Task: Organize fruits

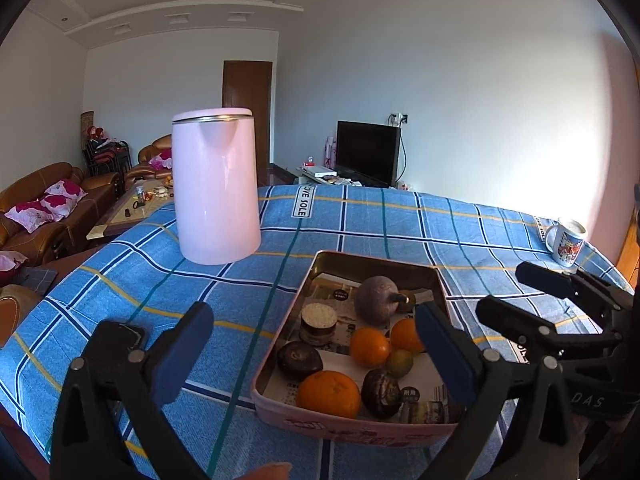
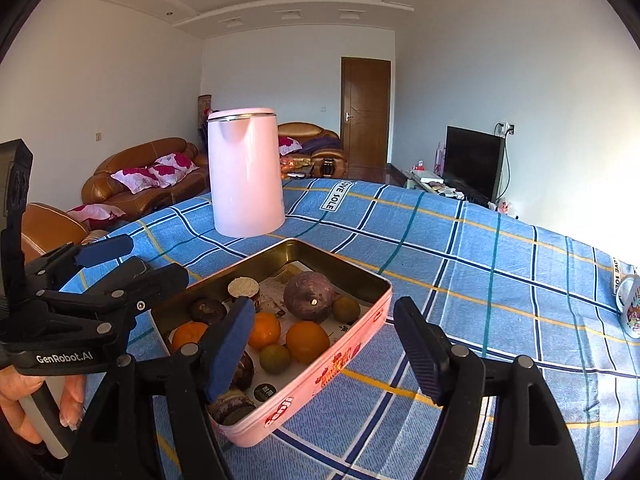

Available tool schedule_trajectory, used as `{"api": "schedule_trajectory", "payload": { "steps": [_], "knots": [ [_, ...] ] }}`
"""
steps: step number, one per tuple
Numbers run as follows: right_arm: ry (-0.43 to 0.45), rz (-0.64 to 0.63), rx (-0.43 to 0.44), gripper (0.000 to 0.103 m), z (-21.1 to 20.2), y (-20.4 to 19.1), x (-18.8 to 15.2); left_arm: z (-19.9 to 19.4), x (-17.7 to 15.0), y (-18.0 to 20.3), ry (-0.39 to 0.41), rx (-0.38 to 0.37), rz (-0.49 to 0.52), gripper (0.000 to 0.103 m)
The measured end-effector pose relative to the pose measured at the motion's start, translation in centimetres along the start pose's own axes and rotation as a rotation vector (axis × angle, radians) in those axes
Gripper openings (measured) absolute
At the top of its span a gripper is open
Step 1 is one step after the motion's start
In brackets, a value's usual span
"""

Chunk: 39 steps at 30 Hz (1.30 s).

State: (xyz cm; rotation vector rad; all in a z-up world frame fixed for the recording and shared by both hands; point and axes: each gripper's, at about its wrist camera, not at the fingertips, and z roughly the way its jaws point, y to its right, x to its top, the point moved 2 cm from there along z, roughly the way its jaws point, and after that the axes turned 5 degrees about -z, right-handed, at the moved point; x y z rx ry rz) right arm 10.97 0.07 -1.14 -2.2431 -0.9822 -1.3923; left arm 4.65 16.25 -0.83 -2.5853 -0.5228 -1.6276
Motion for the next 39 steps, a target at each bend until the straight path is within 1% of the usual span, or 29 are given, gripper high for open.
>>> {"api": "schedule_trajectory", "payload": {
  "steps": [3, 7, 10, 19, 27, 39],
  "knots": [
    [0.018, 0.002, -0.01, 0.074, -0.9, 0.4, -0.3, -0.1, 0.0, 0.3, -0.004, -0.006, 0.003, 0.103],
    [0.025, 0.014, -0.014, 0.074, -1.4, 0.9, -0.6, -0.2, -0.1, 0.7, -0.008, 0.006, 0.015, 0.103],
    [0.031, 0.024, -0.014, 0.074, -1.8, 1.2, -0.8, -0.3, -0.2, 1.0, -0.013, -0.002, 0.015, 0.103],
    [0.058, 0.015, -0.032, 0.074, -3.4, 1.4, -1.6, -0.4, -0.5, 2.1, -0.015, -0.004, 0.024, 0.103],
    [0.074, 0.032, -0.037, 0.074, -4.3, 1.9, -2.0, -0.5, -0.7, 2.9, -0.015, 0.004, 0.036, 0.103],
    [0.082, 0.04, -0.044, 0.074, -4.9, 2.2, -2.3, -0.6, -0.8, 3.5, -0.016, -0.003, 0.046, 0.103]
  ]
}}
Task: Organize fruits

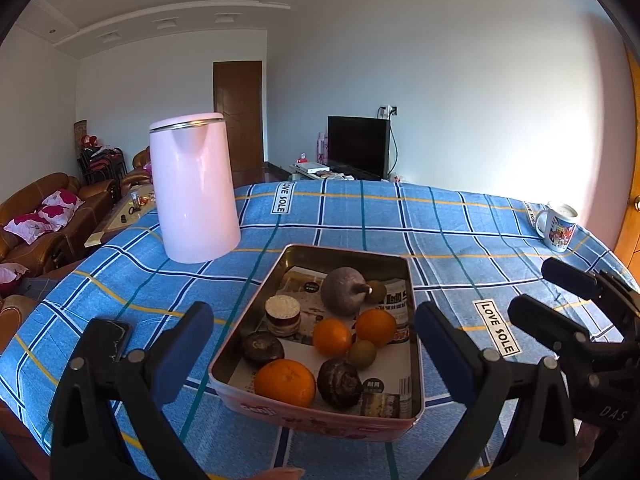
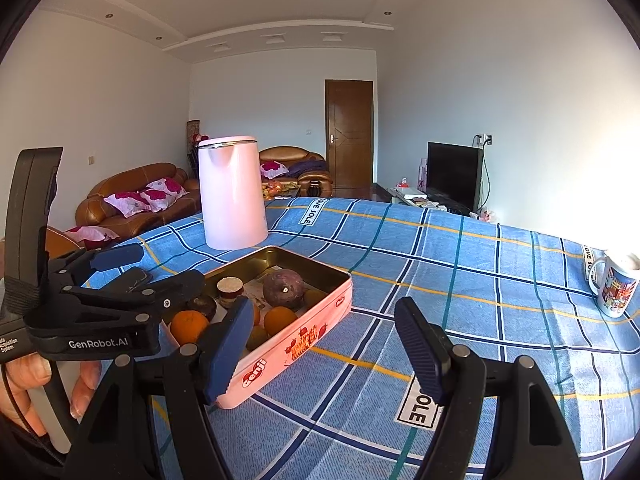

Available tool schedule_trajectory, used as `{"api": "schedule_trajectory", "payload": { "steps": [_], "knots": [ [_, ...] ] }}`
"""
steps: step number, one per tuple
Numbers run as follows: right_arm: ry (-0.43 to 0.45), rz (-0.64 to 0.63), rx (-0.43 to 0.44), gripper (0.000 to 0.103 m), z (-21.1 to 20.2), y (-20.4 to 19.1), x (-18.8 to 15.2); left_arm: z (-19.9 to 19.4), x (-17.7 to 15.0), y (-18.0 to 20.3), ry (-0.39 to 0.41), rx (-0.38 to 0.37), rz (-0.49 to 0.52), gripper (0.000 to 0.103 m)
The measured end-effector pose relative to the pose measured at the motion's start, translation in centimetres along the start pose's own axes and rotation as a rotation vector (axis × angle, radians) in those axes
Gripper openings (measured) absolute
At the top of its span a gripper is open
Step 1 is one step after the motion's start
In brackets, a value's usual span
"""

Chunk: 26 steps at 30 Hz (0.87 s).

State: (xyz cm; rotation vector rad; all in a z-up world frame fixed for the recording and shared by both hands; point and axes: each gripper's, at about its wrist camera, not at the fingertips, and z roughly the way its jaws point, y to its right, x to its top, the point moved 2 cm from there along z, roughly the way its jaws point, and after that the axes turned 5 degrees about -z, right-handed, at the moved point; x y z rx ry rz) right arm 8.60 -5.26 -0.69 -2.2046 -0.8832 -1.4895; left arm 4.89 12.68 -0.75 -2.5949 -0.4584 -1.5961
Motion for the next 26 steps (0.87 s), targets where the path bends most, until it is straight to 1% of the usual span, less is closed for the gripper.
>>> {"api": "schedule_trajectory", "payload": {
  "steps": [20, 26],
  "knots": [
    [0.001, 0.03, -0.016, 0.074, -0.7, 1.3, -0.8, -0.4, -0.1, 1.6, 0.024, 0.005, 0.04, 0.103],
    [-0.012, 0.042, -0.026, 0.074, -0.6, 1.9, -1.3, -0.5, -0.2, 1.8, 0.019, -0.011, 0.045, 0.103]
  ]
}}
